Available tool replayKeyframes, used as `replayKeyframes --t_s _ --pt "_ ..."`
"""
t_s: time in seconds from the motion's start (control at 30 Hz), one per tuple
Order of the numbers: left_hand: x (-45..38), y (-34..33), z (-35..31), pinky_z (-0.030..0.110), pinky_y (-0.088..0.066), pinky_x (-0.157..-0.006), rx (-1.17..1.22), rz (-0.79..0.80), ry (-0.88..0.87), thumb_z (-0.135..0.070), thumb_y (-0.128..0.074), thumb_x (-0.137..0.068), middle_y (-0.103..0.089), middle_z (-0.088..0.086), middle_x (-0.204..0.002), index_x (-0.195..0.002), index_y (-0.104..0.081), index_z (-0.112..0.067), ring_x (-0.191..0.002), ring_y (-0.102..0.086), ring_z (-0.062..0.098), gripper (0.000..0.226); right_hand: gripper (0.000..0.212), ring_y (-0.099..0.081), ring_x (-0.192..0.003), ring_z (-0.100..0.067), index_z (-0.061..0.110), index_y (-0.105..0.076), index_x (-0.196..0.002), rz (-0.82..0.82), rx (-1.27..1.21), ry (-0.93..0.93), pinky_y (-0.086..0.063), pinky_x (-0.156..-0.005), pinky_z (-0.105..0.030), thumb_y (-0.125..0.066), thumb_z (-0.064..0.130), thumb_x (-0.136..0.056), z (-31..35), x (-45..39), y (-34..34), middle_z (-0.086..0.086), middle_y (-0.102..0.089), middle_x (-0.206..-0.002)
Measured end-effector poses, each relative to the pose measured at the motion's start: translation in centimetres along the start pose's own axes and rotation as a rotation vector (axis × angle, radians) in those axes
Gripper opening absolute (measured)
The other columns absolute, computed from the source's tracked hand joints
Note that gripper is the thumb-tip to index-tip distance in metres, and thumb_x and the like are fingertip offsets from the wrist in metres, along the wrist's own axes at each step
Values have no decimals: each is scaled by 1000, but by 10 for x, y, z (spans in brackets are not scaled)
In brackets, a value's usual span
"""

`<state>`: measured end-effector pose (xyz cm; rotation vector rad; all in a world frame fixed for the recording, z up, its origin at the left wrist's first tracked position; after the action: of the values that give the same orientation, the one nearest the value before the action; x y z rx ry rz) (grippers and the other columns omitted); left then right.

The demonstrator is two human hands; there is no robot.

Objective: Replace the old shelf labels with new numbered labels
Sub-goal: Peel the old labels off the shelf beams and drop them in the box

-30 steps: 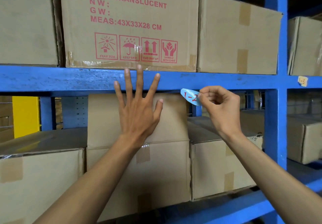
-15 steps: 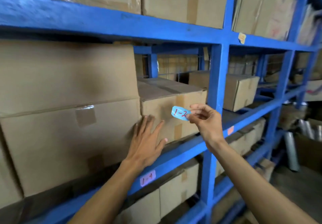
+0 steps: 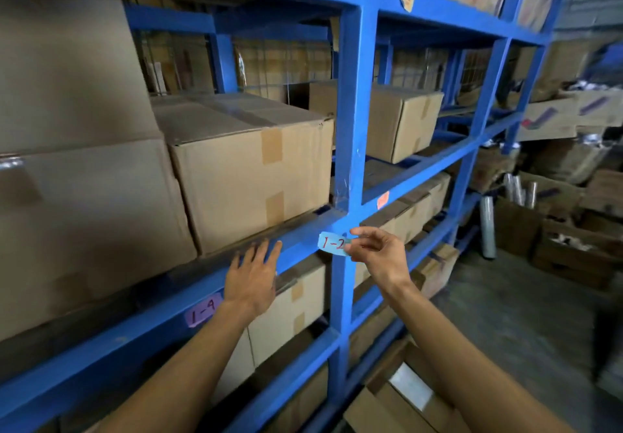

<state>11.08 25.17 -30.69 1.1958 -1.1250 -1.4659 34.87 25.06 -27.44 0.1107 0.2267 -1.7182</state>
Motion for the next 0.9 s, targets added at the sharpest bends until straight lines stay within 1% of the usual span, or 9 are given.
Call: replayKeyframes --t_s 0.1,0.2,0.3,0.43,0.53,0.6,0.7,0.8,0.9 --pt "3 -1 -2 45 -25 -120 -58 -62 36 -28 -60 -91 -16 2 -166 -157 1 -25 -150 -22 27 90 15 -70 -66 -5 3 -71 -92 36 23 -36 -56 -60 -16 -73 -8 -81 -10 -1 6 -3 -71 -71" --pt "6 -2 -7 46 -25 -121 -81 -101 83 -27 -67 -87 -17 3 -166 -157 1 -25 -151 -21 27 97 11 -73 -77 -8 6 -74 -88 68 48 -76 -58 -65 -20 -74 -2 -82 -22 -4 12 -3 -75 -80" --pt "5 -2 -8 48 -23 -122 -85 -112 116 -26 -67 -87 -15 3 -167 -157 1 -26 -152 -19 27 97 8 -72 -83 -12 6 -74 -87 81 65 -108 -60 -69 -24 -75 0 -82 -32 -8 20 -4 -75 -83" --pt "3 -3 -14 52 -19 -122 -64 -113 171 -24 -66 -88 -12 6 -167 -157 0 -24 -153 -16 30 96 7 -72 -87 -15 5 -74 -90 73 55 -138 -57 -60 -19 -75 2 -83 -42 -17 37 -8 -76 -90" --pt "4 -4 -24 56 -18 -122 -77 -128 252 -24 -63 -89 -14 11 -166 -157 -2 -22 -151 -17 35 91 9 -72 -89 -17 4 -73 -92 71 62 -167 -55 -56 -20 -74 4 -84 -51 -22 51 -10 -75 -94" --pt "2 -6 -32 61 -14 -120 -59 -151 312 -26 -61 -88 -18 13 -165 -156 -6 -21 -151 -17 37 88 8 -71 -90 -19 5 -73 -92 68 69 -185 -55 -57 -23 -74 4 -84 -59 -27 66 -10 -75 -94" --pt "-6 -11 -48 67 -7 -117 4 -182 341 -29 -57 -89 -16 13 -165 -156 -7 -22 -152 -11 38 84 8 -70 -85 -19 12 -72 -88 57 72 -204 -55 -58 -25 -75 6 -84 -70 -35 87 -10 -75 -95" --pt "-17 -21 -81 71 3 -115 21 -197 278 -29 -58 -88 -9 15 -167 -158 -8 -24 -153 -3 40 86 10 -71 -76 -13 13 -72 -90 36 55 -227 -54 -52 -18 -76 6 -83 -87 -43 109 -8 -76 -91" --pt "-33 -26 -114 71 8 -113 50 -252 221 -26 -63 -82 -12 19 -166 -157 -18 -25 -152 -2 44 88 15 -71 -66 -8 11 -70 -95 4 26 -261 -55 -51 -18 -76 5 -82 -105 -52 127 -5 -76 -85"
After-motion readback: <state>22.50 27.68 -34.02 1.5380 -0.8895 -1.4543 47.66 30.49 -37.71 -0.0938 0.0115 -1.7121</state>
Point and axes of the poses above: each hand's wrist, its own x-axis away from the middle knuckle, its own y-axis out of the back of the hand, z = x × y, the point moved 7 cm from there along -x, towards the middle knuckle
